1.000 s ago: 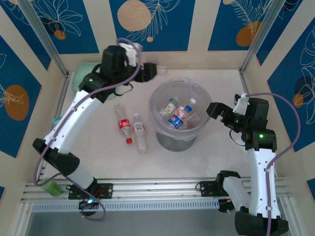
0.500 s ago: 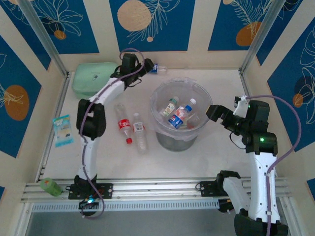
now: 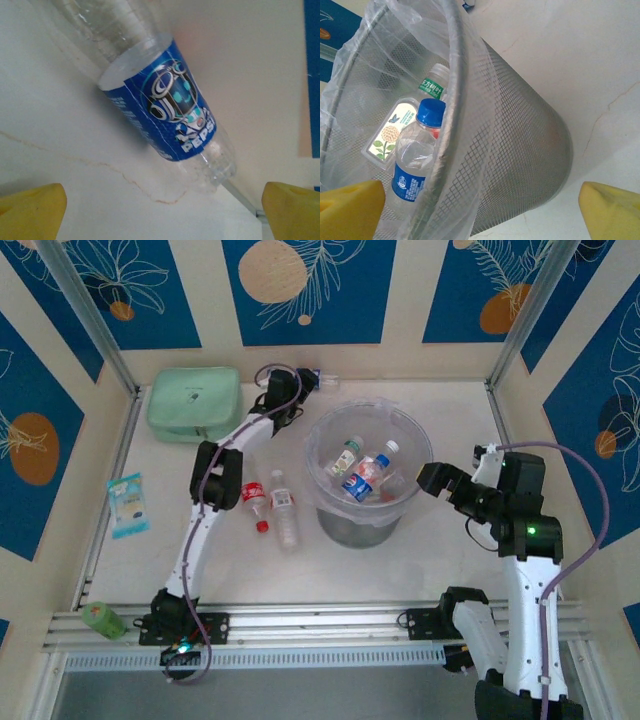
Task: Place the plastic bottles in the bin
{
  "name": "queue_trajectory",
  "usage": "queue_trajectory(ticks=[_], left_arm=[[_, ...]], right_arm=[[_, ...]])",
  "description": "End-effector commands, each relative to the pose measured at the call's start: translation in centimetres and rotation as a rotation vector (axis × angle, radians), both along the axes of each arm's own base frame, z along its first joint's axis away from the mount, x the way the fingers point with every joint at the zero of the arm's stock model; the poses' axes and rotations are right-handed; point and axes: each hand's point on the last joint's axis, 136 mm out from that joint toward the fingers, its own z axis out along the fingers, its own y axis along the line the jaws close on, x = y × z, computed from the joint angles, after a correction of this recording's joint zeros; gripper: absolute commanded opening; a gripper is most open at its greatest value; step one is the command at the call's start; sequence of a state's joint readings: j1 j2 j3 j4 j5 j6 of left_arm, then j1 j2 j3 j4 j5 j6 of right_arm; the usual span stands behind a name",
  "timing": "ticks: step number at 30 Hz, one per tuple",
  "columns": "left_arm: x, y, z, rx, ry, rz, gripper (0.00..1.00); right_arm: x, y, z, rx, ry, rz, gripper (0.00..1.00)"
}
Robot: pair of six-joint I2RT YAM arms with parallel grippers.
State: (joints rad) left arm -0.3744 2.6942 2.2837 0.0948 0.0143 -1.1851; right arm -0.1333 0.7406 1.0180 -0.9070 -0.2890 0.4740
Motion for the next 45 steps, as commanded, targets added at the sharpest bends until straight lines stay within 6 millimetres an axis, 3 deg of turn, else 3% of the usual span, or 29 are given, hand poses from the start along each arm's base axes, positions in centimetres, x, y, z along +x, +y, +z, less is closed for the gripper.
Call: queue_trajectory(ticks=[1, 7, 12, 15, 19, 22, 27, 30, 40, 45], left_arm=[[1.8, 0.3, 1.5, -0.074, -0.077, 0.091, 0.98], [4.1, 1.5, -1.7, -0.153, -0.043, 0.181, 0.94], [4.3, 2.4, -4.8, -0.177, 0.001, 0.235, 0.92], [4.4, 3.1, -6.1, -0.193, 0.015, 0.247, 0.85], [4.9, 4.2, -6.7, -0.222, 0.02, 0.271, 0.68], [5.4, 5.7, -5.9, -0.214, 0.013, 0.269, 0.56], [5.8, 7.4, -2.6, -0.191, -0.037, 0.244, 0.35], [5.9, 7.8, -0.4, -0.164, -0.069, 0.21, 0.33], [4.7, 8.6, 5.0, -0.163, -0.138, 0.157, 0.02], [3.0, 8.6, 7.3, -0.166, -0.173, 0.127, 0.0]], right_arm=[[-0.4, 0.4, -0.8, 0.014, 0.019, 0.023, 1.0], [-0.4, 0.1, -1.1, 0.003, 0.017, 0.012, 1.0], [-0.6, -0.1, -1.4, -0.013, 0.022, 0.005, 0.99], [-0.8, -0.2, -1.3, -0.02, 0.017, -0.002, 1.0], [-0.9, -0.1, -1.3, -0.015, 0.019, 0.002, 1.0], [-1.0, -0.1, -1.1, -0.015, 0.019, 0.001, 1.0], [-0.9, 0.0, -1.0, -0.001, 0.025, -0.001, 1.0], [-0.7, 0.2, -0.6, 0.016, 0.02, 0.002, 1.0], [-0.8, -0.1, 0.5, -0.016, 0.003, -0.011, 0.99], [-0.9, -0.2, 0.8, -0.023, 0.001, -0.012, 0.99]])
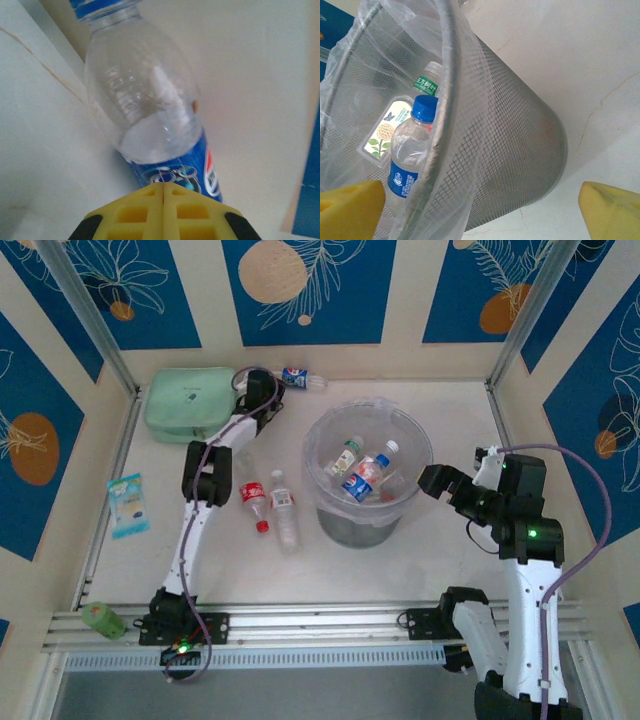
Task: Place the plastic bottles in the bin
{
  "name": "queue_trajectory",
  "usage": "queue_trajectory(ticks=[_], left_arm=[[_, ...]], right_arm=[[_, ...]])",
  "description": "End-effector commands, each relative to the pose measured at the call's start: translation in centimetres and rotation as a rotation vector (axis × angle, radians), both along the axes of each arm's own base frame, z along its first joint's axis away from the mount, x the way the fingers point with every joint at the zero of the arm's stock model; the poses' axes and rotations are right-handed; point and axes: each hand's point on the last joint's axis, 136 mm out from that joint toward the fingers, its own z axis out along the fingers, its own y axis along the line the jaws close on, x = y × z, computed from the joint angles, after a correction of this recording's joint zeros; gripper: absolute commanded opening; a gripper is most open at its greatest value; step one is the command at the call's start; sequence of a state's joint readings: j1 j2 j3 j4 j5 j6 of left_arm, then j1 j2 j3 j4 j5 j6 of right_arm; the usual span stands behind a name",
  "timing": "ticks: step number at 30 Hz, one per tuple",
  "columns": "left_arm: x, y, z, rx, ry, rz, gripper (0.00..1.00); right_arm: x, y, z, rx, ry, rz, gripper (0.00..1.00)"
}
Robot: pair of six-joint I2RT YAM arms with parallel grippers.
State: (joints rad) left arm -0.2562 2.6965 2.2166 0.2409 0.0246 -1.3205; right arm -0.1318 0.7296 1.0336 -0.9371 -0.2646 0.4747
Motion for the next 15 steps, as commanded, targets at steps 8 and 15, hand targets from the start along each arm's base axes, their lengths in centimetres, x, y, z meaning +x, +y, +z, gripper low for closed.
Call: queue_trajectory(ticks=[8, 15], left_arm=[[-1.0, 0.6, 8.1, 0.041, -0.104, -0.024, 0.45], [0.9, -0.5, 4.6, -0.024, -0.073, -0.022, 0.88]], right_arm=[[-0.2, 0.1, 0.2, -0.01, -0.001, 0.007, 0.99], [-0.4, 0.0, 0.2, -0.019, 0.0, 0.004, 0.99]])
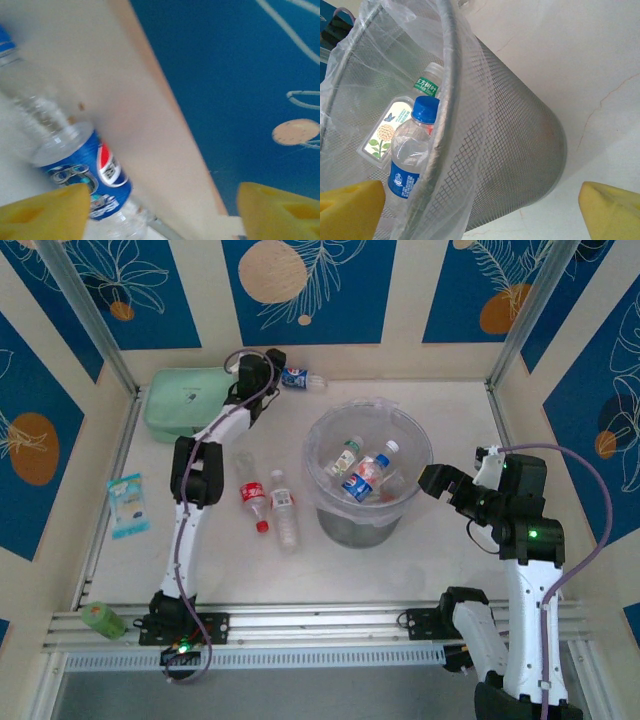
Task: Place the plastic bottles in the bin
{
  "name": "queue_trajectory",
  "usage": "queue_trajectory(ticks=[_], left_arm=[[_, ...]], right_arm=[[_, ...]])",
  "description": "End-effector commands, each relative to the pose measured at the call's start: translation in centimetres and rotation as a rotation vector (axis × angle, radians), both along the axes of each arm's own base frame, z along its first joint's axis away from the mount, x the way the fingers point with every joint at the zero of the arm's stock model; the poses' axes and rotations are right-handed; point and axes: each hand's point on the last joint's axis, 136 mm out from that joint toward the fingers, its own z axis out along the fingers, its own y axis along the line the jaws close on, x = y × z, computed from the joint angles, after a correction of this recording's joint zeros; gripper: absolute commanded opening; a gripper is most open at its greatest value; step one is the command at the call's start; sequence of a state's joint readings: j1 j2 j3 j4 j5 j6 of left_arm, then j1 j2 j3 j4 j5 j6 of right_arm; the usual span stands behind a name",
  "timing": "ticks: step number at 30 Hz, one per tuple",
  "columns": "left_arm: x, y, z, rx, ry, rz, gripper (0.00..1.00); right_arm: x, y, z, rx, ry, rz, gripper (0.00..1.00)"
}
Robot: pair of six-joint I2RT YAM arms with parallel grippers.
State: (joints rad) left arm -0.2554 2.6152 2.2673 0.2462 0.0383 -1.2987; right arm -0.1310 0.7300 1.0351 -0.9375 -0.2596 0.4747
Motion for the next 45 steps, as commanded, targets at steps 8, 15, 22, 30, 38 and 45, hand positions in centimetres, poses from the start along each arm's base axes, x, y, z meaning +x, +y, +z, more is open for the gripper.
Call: queue_trajectory(ticks=[8, 15, 22, 30, 38, 45], left_arm=[[1.2, -0.7, -7.5, -0.017, 0.122, 0.035, 0.91], [2.4, -0.2, -10.1, -0.052, 0.139, 0.112, 0.92], [2.6, 0.5, -14.2, -0.105, 0.193, 0.208, 0.89], [2.8, 1.0, -15.0, -0.119, 0.197, 0.208, 0.56], [2.8, 1.2, -11.2, -0.088, 0.142, 0.17, 0.28], [1.6, 1.2, -4.1, -0.029, 0.047, 0.117, 0.01]], right_arm=[[-0.4, -0.1, -0.3, -0.019, 0.009, 0.002, 0.99], [-0.4, -0.1, -0.7, -0.016, 0.018, 0.0, 0.99], [-0.6, -0.2, -0.9, -0.016, 0.024, -0.011, 0.99], [-1.1, -0.6, -0.8, -0.035, 0.024, -0.038, 0.99], [-1.4, -0.6, -0.6, -0.034, 0.02, -0.039, 0.99], [-1.5, -0.4, -0.4, -0.032, 0.011, -0.03, 0.99]])
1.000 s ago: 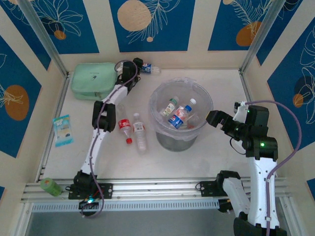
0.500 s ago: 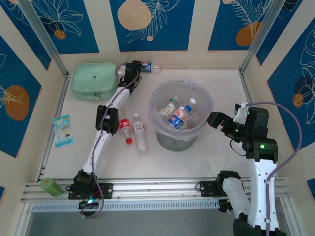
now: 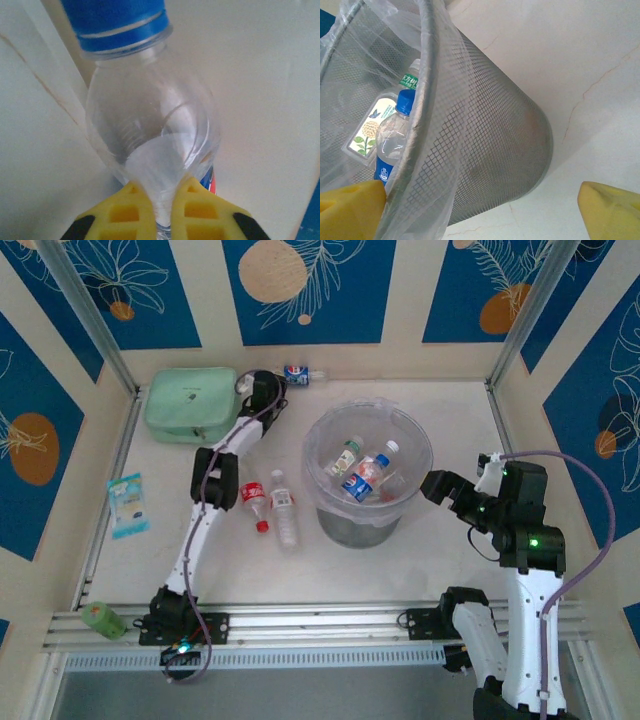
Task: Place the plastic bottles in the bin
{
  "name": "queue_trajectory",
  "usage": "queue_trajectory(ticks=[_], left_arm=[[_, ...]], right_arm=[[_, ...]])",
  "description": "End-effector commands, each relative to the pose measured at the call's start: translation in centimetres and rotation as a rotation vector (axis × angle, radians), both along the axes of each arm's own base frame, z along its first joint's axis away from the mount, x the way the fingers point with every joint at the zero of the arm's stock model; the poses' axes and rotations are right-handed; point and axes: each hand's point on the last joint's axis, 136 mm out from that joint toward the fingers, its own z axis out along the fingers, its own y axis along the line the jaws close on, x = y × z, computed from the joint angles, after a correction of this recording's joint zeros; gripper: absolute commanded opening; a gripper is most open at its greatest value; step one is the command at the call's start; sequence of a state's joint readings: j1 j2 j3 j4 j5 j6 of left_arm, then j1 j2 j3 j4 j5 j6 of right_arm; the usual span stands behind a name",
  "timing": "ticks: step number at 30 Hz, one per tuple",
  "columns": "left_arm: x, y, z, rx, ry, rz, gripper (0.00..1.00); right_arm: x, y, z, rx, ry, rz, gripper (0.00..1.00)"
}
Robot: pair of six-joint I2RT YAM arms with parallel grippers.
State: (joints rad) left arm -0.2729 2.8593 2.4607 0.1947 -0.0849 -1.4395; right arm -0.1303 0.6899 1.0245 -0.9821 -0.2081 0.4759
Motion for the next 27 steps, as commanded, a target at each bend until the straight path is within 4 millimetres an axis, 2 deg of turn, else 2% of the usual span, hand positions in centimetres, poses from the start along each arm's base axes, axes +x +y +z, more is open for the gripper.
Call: queue_trajectory(ticks=[1, 5, 11, 15, 20, 26, 27], left_arm=[[-0.7, 0.9, 6.4, 0.069, -0.093, -0.026, 0.0], [-2.7, 1.6, 10.0, 0.166, -0.125, -0.047, 0.0], [-5.8, 1.8, 13.0, 0.302, -0.124, -0.115, 0.0], [-8.5, 2.5, 16.2, 0.327, -0.203, -0.117, 0.0], [-13.2, 2.8, 23.6, 0.416, -0.344, -0.178, 0.0], [-22.0, 3.7, 33.4, 0.555, -0.517, -0.245, 0.0], [-23.4, 3.7, 34.4, 0.562, -0.535, -0.259, 0.0]], right_arm=[[-0.4, 0.2, 0.3, -0.002, -0.008, 0.009, 0.99], [-0.5, 0.2, 0.5, -0.01, -0.016, 0.011, 0.99], [-0.5, 0.3, 0.4, -0.006, -0.018, 0.015, 0.99], [-0.6, 0.1, 0.6, -0.016, -0.023, 0.008, 0.99], [-0.4, 0.1, 0.7, -0.013, -0.027, 0.008, 0.99], [0.4, -0.1, 2.3, -0.016, -0.083, -0.006, 0.98], [0.6, -0.1, 2.8, -0.013, -0.095, -0.005, 0.98]])
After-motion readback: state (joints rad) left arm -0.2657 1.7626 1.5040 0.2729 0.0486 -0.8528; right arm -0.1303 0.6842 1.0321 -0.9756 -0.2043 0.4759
